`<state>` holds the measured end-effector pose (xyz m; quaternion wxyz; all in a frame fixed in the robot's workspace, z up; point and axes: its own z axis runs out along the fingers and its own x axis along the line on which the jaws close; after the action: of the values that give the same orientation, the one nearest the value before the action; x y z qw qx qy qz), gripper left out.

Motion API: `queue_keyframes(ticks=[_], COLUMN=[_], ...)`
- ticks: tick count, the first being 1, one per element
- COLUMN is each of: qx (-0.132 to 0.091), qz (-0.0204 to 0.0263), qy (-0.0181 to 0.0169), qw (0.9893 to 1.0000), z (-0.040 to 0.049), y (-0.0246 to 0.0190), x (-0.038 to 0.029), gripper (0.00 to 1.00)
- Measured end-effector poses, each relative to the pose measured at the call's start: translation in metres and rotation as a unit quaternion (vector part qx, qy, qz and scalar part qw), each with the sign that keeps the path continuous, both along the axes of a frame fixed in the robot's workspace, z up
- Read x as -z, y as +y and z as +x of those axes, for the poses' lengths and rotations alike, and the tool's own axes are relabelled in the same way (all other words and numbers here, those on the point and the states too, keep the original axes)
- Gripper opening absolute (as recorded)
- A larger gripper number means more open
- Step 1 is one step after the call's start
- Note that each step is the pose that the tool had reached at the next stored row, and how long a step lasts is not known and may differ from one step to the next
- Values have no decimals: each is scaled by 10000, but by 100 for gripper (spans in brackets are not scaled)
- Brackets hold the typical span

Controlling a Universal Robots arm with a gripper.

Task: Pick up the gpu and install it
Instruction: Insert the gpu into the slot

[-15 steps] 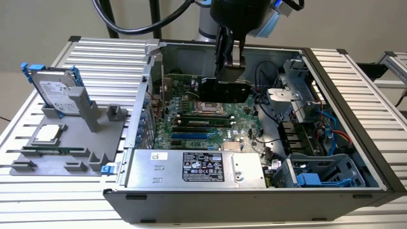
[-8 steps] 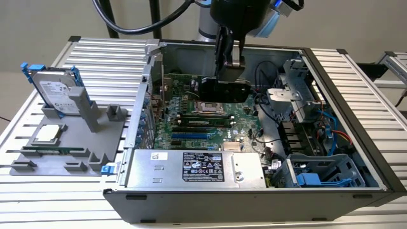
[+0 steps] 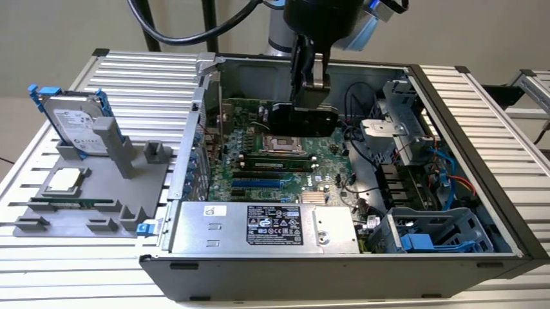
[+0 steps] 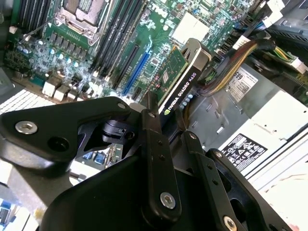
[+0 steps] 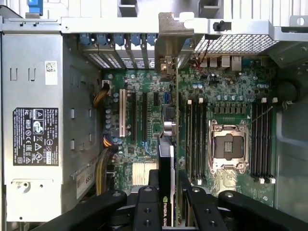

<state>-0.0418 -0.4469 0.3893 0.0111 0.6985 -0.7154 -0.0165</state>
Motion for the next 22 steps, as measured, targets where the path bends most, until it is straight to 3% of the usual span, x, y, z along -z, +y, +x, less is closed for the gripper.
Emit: queue_keyframes(ticks=[8, 22], qx=[4, 4], qz=[0, 0], qy=[-13, -13], qw=[10000, 10000], z=[0, 0], y=[42, 49], x=[13, 19], gripper=[0, 0])
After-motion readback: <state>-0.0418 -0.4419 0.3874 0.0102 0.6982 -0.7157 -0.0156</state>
